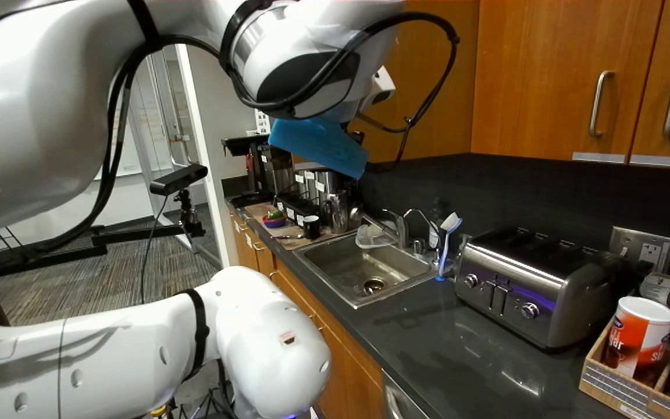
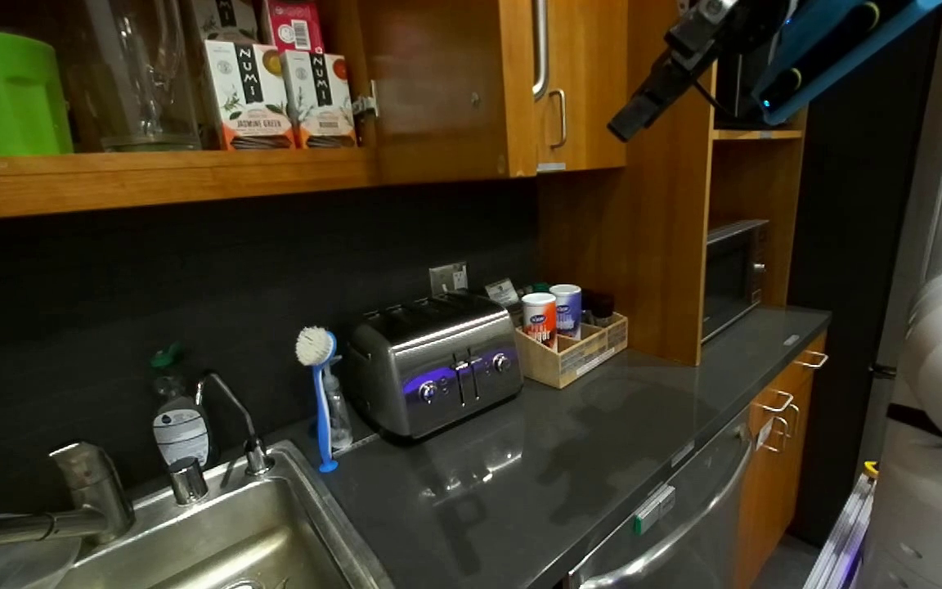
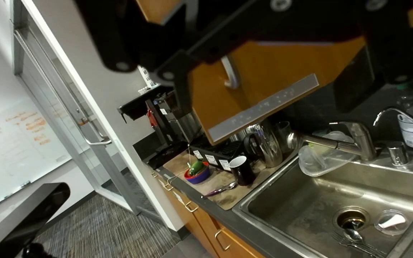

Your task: Close the open upper cabinet door.

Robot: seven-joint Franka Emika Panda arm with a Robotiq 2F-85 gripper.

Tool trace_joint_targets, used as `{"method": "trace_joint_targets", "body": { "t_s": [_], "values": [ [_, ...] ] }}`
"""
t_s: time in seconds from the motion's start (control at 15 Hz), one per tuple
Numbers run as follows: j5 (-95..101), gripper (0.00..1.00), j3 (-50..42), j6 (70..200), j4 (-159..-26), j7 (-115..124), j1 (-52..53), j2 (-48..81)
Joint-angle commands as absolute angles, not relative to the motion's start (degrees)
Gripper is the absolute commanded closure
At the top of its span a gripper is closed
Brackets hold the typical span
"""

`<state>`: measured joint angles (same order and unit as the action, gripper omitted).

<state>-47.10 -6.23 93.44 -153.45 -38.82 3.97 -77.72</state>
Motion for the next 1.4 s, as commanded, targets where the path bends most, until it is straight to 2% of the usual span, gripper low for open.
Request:
{"method": "trace_joint_targets", "body": {
  "t_s": [0.0,1.33],
  "values": [
    [-49.26,0.00,-3.11,94.78,-154.58,-39.53,4.57,-79.17],
    [-68.11,0.00,7.68,112.40,-159.07,-48.96,4.59,-83.65]
  ]
}}
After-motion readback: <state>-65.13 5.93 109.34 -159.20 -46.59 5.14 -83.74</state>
